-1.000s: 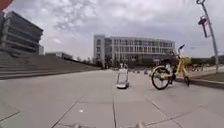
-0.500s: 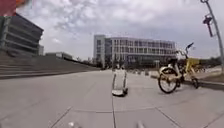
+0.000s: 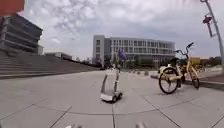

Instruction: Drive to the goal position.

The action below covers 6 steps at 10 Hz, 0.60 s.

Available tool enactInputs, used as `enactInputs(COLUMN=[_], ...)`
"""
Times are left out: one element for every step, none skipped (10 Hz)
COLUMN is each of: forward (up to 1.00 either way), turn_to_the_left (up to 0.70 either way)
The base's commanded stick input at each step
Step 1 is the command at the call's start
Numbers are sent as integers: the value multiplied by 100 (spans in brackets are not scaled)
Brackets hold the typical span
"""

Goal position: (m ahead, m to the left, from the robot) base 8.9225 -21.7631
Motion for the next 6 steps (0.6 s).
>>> enactInputs(forward=[0,0,0,0,0,0], turn_to_the_left=[70,70,70,70,70,70])
